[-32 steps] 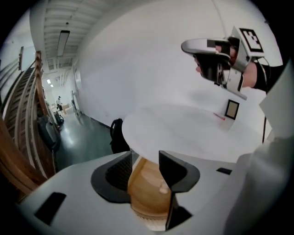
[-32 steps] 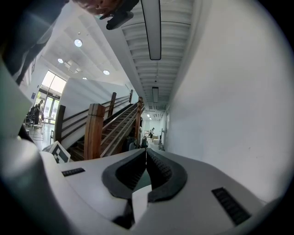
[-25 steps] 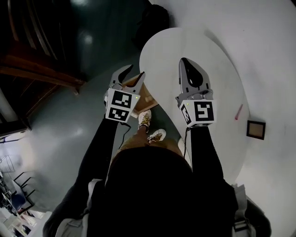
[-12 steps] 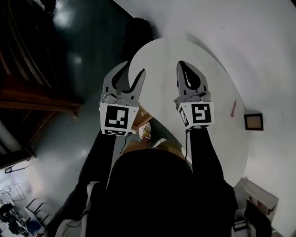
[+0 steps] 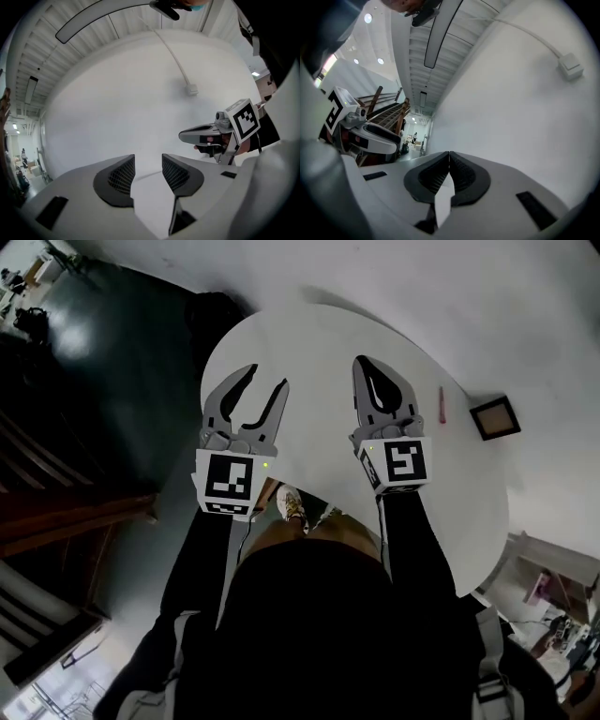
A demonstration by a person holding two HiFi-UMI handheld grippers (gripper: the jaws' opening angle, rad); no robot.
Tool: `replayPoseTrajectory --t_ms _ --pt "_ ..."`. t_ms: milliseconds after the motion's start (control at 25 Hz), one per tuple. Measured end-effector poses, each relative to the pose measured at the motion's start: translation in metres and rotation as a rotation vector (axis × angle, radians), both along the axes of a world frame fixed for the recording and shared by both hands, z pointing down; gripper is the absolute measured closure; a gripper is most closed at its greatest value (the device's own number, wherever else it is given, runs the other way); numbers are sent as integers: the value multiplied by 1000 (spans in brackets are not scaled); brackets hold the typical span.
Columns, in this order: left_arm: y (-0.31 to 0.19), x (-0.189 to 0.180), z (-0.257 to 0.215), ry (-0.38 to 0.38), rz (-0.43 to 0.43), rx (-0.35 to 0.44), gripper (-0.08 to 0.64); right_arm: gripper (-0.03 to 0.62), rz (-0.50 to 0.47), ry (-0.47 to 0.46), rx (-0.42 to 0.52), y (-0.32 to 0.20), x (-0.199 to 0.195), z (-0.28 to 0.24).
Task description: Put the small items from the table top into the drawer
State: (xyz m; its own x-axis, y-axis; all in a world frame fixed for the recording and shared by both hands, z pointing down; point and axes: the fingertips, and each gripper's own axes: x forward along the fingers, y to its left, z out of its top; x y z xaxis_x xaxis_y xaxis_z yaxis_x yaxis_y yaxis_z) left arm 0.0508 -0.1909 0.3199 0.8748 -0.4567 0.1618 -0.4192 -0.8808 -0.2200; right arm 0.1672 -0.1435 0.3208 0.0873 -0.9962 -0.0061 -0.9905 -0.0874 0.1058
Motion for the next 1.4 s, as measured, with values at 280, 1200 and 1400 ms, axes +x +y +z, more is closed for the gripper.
replayPoseTrajectory --t_ms 280,1200,1400 --pt "57 98 -5 27 175 -23 367 565 197 10 -5 81 89 -7" --pt "195 291 39 20 458 -252 390 565 579 -19 -30 264 222 15" --pt "190 335 98 -101 426 -260 390 565 576 -38 -50 262 230 28"
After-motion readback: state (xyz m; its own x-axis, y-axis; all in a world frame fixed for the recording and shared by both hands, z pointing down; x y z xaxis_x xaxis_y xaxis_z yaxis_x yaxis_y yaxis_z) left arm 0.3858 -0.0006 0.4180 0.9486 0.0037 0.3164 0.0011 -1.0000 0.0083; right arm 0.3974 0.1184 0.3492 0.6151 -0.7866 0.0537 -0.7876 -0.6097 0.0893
